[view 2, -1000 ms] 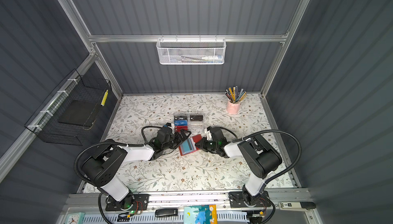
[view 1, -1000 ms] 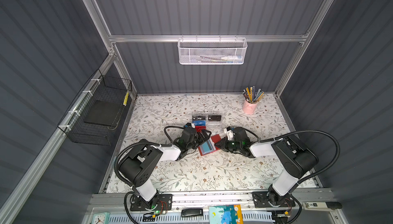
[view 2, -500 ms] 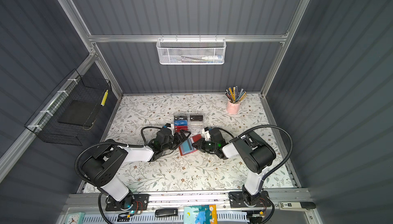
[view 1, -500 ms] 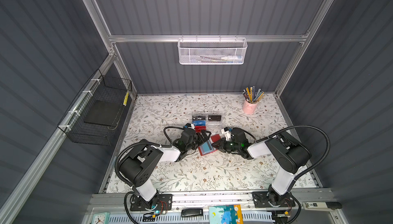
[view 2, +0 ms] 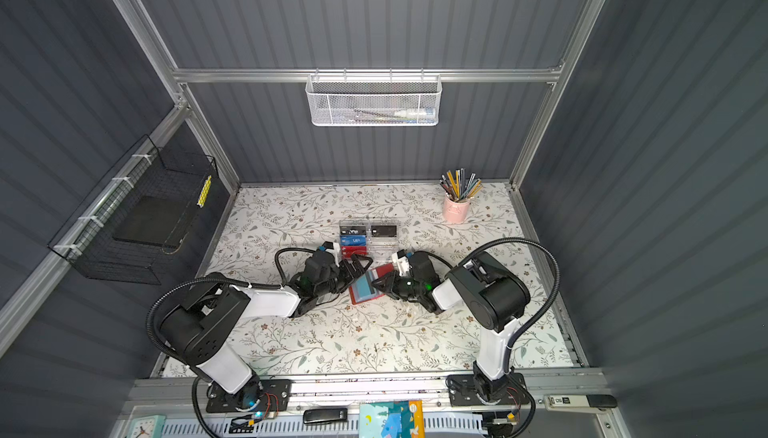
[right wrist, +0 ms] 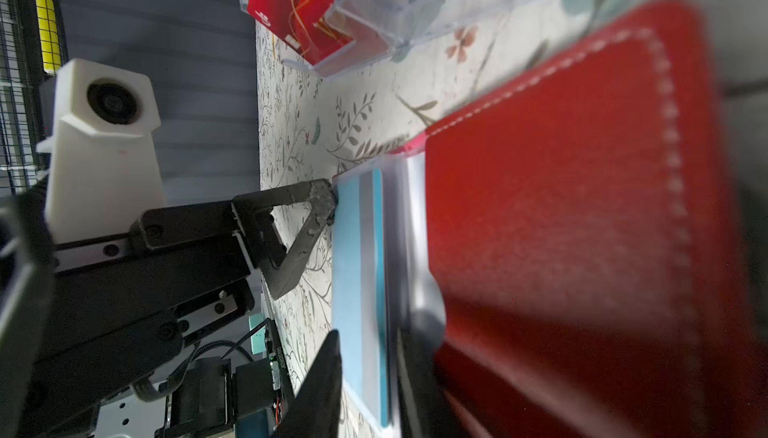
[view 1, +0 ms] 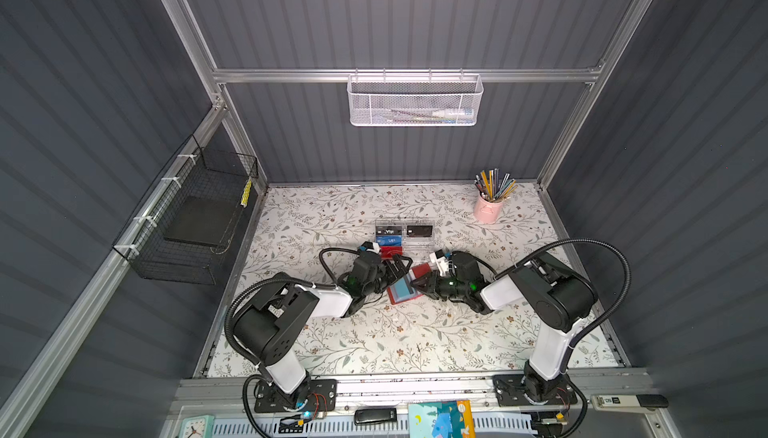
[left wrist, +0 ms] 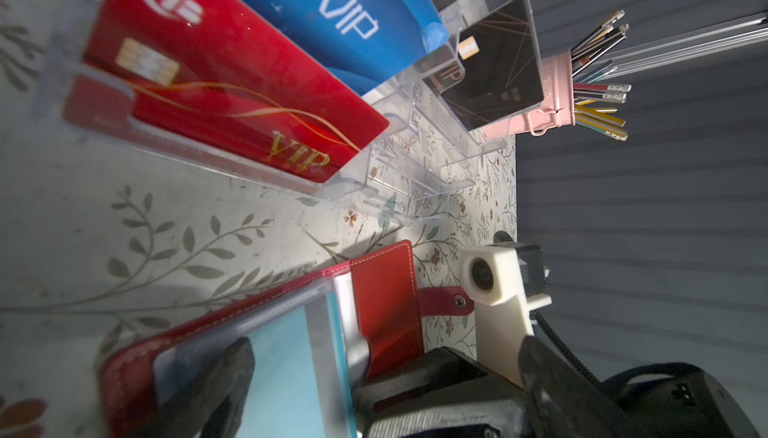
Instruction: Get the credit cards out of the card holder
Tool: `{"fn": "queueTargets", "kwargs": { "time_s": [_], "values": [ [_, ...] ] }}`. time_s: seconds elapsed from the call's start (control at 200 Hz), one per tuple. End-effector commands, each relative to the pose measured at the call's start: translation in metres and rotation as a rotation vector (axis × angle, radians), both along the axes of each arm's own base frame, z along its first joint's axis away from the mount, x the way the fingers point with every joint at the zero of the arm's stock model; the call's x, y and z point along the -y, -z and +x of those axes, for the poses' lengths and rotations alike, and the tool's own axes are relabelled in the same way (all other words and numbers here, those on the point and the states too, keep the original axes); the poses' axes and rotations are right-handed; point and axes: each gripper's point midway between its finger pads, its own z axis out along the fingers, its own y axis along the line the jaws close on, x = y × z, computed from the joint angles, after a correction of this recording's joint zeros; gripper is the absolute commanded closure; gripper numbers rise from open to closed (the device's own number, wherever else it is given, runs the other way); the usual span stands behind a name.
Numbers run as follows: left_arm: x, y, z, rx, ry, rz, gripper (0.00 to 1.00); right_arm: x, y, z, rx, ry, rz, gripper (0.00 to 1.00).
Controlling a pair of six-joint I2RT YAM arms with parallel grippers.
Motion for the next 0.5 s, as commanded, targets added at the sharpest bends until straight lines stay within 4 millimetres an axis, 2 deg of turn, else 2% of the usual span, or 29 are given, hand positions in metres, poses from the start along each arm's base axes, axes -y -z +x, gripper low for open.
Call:
{"fn": "queueTargets", "kwargs": {
  "time_s": [0.0, 0.495],
  "values": [
    [-0.0151, 0.0437, -0.0178, -0.112, 0.009, 0.098, 0.0, -0.0055, -0.0022, -0.008, 0.0, -0.034, 0.04, 0.73],
    [-0.0186, 0.0497, -0.0225, -0.123, 0.008, 0.101, 0.0, -0.0124, -0.0035, -0.0068, 0.007, -0.038, 0.123, 0.72]
  ]
}}
